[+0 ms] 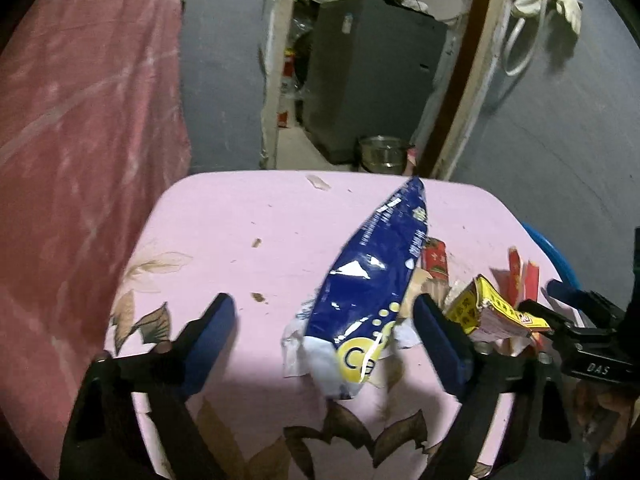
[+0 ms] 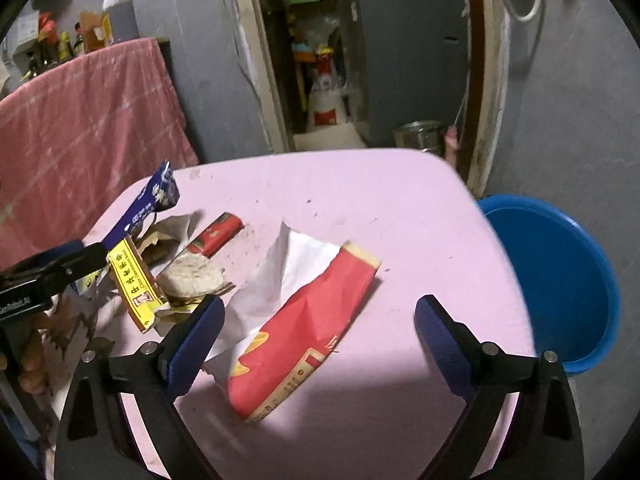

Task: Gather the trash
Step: 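Grasp the blue Ca snack bag with the left gripper while the right grasps the red wrapper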

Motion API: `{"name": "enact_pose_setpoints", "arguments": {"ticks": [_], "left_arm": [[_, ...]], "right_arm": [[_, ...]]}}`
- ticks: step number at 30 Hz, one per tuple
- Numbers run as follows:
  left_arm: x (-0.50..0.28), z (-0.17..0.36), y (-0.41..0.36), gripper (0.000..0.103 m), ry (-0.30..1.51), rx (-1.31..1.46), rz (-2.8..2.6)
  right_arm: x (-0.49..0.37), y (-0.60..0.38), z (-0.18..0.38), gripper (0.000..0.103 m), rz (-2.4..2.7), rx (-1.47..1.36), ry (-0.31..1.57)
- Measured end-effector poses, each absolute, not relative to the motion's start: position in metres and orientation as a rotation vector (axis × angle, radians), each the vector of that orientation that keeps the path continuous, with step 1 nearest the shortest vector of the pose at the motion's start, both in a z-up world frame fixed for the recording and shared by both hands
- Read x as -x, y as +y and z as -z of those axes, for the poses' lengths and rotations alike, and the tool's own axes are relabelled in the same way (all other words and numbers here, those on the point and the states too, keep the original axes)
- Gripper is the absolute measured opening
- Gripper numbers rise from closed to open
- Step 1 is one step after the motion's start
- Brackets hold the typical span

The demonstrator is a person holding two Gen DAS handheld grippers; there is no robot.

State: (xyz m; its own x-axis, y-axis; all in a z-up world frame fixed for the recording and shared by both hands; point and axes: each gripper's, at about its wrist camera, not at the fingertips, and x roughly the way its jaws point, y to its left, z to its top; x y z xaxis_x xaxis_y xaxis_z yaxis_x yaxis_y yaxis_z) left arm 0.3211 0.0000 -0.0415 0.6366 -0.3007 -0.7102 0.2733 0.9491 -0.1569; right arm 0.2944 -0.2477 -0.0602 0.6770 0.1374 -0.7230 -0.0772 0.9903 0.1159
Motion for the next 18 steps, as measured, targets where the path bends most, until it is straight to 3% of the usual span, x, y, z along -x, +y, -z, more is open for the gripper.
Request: {"name": "enact_pose_setpoints", "arguments": {"ticks": [2, 8, 12, 18], "left_arm": [[-0.323, 0.043, -0.004, 0.067, 0.838, 0.029, 0.35], [-0.325, 0.045, -0.009, 0.042, 0.878, 0.044, 0.36], [-0.323, 0.043, -0.001, 0.036, 0.897, 0.118, 0.363], [-0.318, 0.039, 0.011, 0.033, 0.916, 0.227, 0.344]], "right_arm": [[-0.297, -0.247, 0.061, 0.085, -0.146, -0.089, 0.834], [-0.303, -0.241, 0.063, 0.078, -0.196, -0.096, 0.851], [-0.302, -0.238, 0.063, 0.073, -0.229, -0.109, 0.847], [-0.298, -0.236, 0.063, 0.057, -0.259, -0.129, 0.836]]}}
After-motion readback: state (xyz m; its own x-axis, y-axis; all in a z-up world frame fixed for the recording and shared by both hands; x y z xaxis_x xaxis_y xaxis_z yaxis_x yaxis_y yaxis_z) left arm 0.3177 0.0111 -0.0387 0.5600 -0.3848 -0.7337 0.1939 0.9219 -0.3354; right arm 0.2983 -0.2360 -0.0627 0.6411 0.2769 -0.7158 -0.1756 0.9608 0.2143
